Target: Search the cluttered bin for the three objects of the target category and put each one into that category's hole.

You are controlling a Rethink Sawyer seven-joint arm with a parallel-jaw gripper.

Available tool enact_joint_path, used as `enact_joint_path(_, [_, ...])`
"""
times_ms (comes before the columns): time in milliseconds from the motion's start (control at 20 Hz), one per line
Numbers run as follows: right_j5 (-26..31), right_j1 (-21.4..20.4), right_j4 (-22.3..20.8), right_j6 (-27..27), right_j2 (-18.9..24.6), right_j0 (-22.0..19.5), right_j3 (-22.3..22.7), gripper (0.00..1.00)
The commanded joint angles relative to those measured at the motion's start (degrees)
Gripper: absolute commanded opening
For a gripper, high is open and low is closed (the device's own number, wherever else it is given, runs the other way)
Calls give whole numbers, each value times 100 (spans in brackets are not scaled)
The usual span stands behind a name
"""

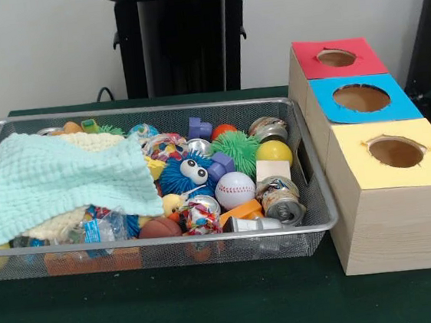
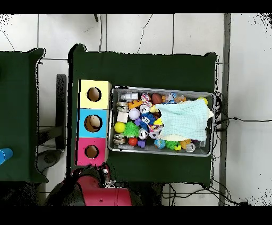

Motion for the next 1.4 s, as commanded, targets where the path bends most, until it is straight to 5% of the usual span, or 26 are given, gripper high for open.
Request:
enact_joint_path(50, [70, 374, 160, 856, -25, -453, 367, 100])
enact_joint_path(500, [-419, 1005, 19, 548, 240, -1167, 456, 100])
enact_joint_path(900, [-100, 1733, -282, 462, 374, -1326, -478, 100])
enact_joint_path(1400, [103, 2550, -161, 662, 385, -1207, -1386, 100])
